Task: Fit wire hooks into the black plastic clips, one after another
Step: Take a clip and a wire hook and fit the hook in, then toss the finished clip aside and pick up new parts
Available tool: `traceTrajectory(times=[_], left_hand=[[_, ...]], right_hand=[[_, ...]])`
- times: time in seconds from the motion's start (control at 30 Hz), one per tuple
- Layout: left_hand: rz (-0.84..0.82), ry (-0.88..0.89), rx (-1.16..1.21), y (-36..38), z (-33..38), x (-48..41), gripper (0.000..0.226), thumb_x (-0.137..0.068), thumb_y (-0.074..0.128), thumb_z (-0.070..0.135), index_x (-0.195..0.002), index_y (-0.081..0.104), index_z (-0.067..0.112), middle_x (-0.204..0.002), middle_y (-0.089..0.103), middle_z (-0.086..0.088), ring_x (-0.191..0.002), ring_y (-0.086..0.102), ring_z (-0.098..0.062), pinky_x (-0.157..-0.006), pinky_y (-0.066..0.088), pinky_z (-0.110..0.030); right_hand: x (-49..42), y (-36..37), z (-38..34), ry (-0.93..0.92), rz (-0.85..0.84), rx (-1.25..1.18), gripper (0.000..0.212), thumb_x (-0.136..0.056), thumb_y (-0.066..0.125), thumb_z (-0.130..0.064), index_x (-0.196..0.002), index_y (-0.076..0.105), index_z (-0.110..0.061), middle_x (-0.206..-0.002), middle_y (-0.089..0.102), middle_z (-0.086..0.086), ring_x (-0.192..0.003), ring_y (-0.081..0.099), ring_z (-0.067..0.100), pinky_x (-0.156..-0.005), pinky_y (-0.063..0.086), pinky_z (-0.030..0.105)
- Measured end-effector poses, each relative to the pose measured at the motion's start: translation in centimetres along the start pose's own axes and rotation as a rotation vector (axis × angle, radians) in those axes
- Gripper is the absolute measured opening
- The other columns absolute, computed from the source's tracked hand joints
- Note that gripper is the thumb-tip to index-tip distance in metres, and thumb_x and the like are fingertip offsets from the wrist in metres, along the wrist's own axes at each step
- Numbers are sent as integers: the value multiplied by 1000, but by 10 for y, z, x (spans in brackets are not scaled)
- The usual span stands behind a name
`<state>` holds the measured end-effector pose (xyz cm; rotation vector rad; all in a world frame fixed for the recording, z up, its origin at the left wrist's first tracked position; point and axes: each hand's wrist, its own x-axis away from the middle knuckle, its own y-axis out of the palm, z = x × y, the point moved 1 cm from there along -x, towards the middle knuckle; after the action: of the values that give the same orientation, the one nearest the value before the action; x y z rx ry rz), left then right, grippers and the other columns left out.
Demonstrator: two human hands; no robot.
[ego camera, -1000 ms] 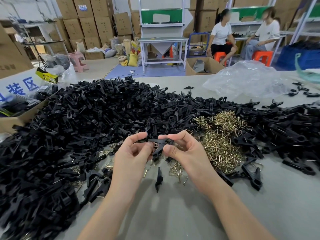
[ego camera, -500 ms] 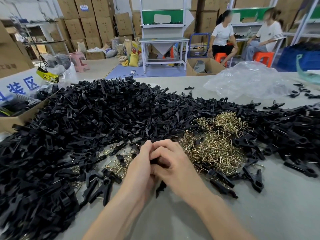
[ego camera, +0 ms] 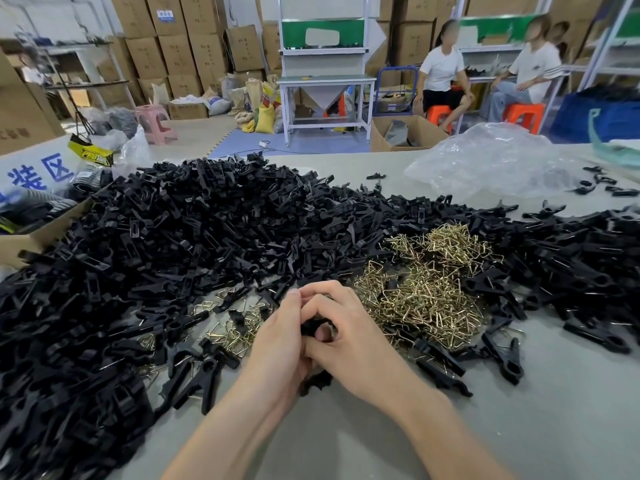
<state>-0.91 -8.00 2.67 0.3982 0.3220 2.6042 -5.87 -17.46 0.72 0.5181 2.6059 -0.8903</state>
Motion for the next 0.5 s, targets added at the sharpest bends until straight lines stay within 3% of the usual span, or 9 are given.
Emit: traceTrajectory(times=[0.13,0.23,0.37,0.5], left_hand=[[-31,-7,-30,-7,0,-5,46,-103,45,41,-79,75,17,-81,68,-15,-78,68,-23,-80,52,-45],[-41,20,-27,-17,3,-11,37,-100,47,46,-105,72,19,-100,75,-10,-87,71,-19,-85,53,-39],[-13,223,-305,-32,7,-14,31,-93,42,61,-111,66,52,-102,76,11,-94,74,-9,-83,51,-33],[11,327,-362,-31,8,-11,30,-103,37,53,-120,60,44,-107,75,10,-101,70,-6,-88,49,-32]], right_hand=[[0,1,-1,-37,36,40,20,-87,74,-22,-98,64,-35,-125,52,-23,-122,43,2,-93,38,9],[1,-6,-2,-78,107,117,16,-92,69,-36,-106,62,-40,-117,57,-24,-116,49,2,-97,36,9],[2,-19,2,77,145,5,24,-93,71,-25,-108,62,-42,-105,63,-30,-96,62,-3,-82,44,7],[2,-40,-2,222,330,-208,23,-92,73,-19,-105,68,-38,-95,71,-24,-85,68,-1,-72,49,10]])
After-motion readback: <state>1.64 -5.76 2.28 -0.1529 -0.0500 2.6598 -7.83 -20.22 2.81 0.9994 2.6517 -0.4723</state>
